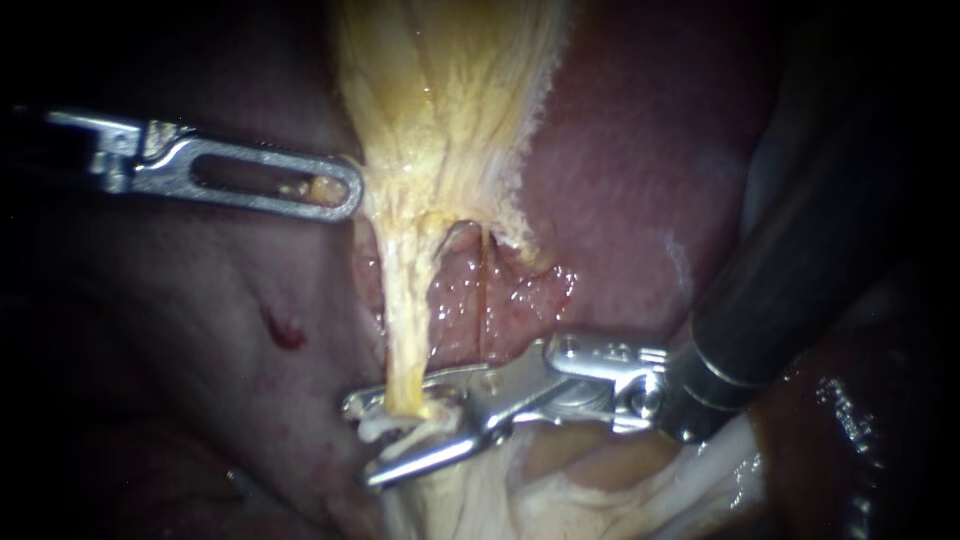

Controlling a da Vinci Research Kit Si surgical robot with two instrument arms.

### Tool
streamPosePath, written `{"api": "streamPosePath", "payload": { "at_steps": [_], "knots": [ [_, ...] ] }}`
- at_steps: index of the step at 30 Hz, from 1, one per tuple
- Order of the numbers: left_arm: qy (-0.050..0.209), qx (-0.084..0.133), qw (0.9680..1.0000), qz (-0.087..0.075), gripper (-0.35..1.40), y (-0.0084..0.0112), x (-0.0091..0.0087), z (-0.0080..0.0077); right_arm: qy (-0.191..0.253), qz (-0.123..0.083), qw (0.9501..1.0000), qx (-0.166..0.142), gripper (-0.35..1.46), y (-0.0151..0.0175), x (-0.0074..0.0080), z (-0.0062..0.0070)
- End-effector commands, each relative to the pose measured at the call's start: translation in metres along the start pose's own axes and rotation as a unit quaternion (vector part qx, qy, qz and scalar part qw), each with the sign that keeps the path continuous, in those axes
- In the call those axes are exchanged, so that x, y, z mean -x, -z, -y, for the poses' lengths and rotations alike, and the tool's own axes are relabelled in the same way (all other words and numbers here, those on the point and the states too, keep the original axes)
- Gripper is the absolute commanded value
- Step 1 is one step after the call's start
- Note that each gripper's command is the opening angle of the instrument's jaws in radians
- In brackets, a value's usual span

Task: Clipping second clip left tube

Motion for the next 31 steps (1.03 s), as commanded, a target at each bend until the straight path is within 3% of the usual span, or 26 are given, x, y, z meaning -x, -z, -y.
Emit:
{"api": "streamPosePath", "payload": {
  "at_steps": [1, 7, 31],
  "knots": [
    [0.0, 0.0, 1.0, 0.001, -0.35, 0.0, 0.0, 0.0, 0.0, 0.0, 1.0, -0.001, -0.05, 0.0001, 0.0, 0.0],
    [0.0, 0.001, 1.0, 0.001, -0.35, -0.0001, 0.0, 0.0, -0.003, -0.001, 1.0, 0.0, -0.35, 0.0004, 0.0, 0.0],
    [-0.001, 0.0, 1.0, 0.001, -0.35, -0.0002, 0.0, -0.0001, -0.005, -0.003, 0.9999, -0.01, -0.35, 0.0003, -0.0002, -0.0002]
  ]
}}
